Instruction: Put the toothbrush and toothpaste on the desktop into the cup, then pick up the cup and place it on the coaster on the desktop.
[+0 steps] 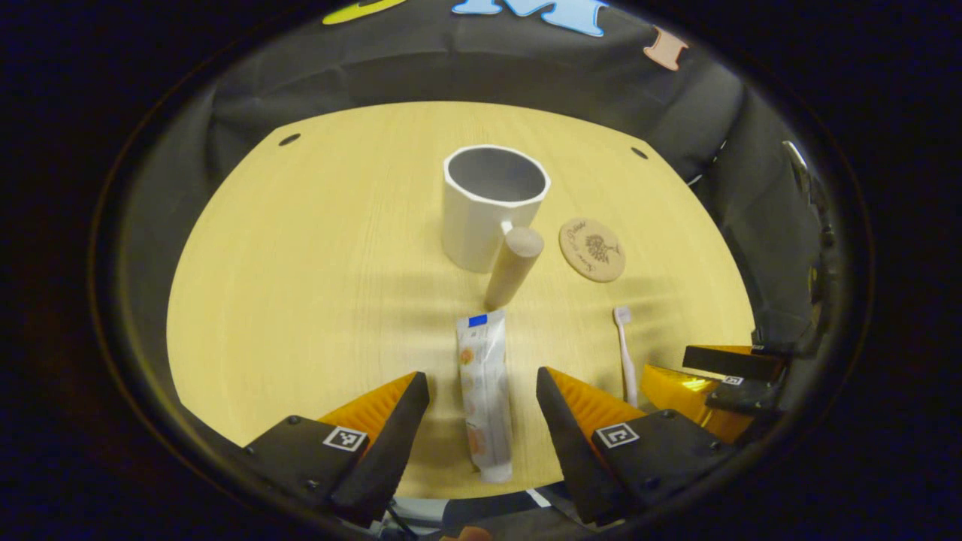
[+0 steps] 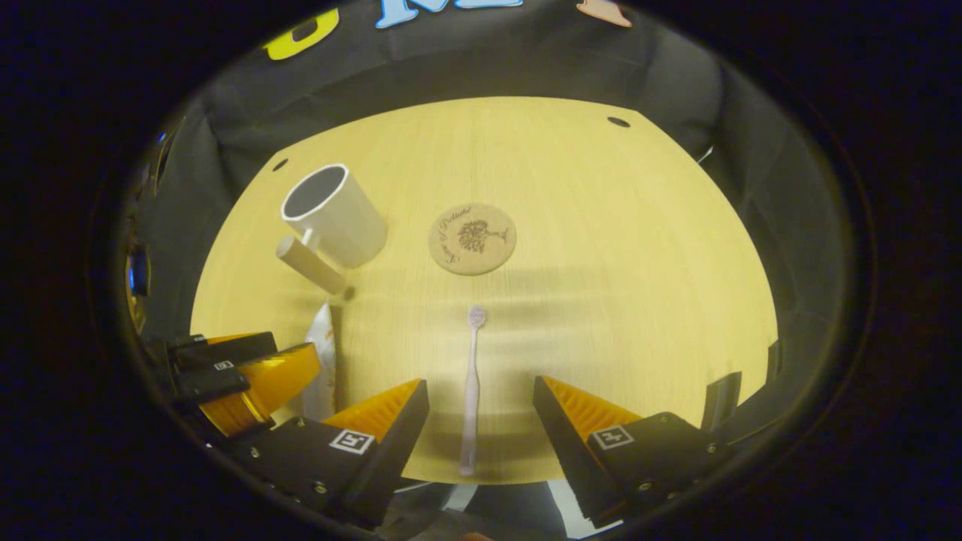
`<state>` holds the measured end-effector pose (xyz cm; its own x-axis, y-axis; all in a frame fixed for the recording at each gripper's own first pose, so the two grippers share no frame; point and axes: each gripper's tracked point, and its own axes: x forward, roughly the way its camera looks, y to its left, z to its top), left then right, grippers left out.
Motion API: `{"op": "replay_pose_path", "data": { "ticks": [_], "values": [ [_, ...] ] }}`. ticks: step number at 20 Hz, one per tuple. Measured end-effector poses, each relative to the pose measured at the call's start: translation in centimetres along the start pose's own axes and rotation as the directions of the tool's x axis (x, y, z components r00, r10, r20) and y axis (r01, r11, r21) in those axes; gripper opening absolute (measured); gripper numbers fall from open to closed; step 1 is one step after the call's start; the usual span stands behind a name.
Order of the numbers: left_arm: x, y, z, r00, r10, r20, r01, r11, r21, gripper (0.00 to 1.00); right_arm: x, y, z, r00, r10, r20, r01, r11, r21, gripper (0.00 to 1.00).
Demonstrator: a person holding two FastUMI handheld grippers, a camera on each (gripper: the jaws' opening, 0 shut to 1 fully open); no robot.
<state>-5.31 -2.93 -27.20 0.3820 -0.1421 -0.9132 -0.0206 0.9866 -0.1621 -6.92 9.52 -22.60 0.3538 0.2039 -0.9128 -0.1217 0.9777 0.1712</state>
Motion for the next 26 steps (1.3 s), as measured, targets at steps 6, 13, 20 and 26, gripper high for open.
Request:
{"op": "replay_pose_path", "data": {
  "ticks": [6,13,20,26],
  "values": [
    [1.4,0.4,-1.5,0.995,0.016,-0.097,-0.016,1.0,-0.003,0.95,1.8,0.5,-1.4,0.996,0.008,-0.088,-0.01,1.0,-0.021,0.89],
    [2.4,-0.6,-2.8,0.987,-0.002,-0.158,0.001,1.0,-0.003,0.95,3.0,0.9,-2.9,0.986,0.022,-0.167,-0.028,0.999,-0.037,0.84],
    [2.7,-0.2,-2.9,0.984,0.031,-0.177,-0.024,0.999,0.037,0.81,3.9,0.1,-3.0,0.981,-0.013,-0.192,0.006,0.999,-0.04,0.66],
    [3.0,-0.2,-2.7,0.984,0.047,-0.173,-0.04,0.998,0.044,0.55,3.0,-0.2,-3.0,0.977,-0.054,-0.207,0.037,0.996,-0.085,0.3]
  ]
}}
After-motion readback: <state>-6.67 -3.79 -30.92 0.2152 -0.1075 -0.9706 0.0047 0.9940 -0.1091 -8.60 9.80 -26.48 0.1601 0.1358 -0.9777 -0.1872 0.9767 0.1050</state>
